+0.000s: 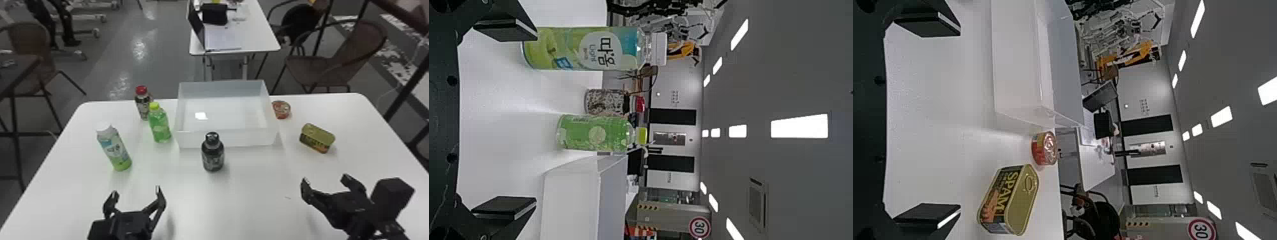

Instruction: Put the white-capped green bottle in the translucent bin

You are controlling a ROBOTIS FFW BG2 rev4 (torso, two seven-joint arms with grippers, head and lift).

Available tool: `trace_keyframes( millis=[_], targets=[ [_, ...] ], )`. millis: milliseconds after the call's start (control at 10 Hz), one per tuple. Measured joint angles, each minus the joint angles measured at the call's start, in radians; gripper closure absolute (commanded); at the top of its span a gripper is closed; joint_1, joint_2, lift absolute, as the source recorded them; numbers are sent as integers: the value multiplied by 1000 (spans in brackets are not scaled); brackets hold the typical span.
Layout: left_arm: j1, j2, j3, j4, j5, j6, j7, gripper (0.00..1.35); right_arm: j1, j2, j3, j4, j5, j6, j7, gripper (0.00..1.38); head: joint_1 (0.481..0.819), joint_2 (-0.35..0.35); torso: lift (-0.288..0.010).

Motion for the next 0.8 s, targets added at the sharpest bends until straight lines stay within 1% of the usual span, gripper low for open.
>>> trace_keyframes(
  millis=[600, 800],
  targets=[
    [-20, 0, 4, 12, 12, 16, 17, 136, 3, 1, 0, 0, -3, 0, 0, 55, 695, 66, -92],
    [-59, 0, 14, 46, 27, 32, 16, 154, 3, 1, 0, 0, -5, 0, 0, 55, 695, 73, -92]
  ],
)
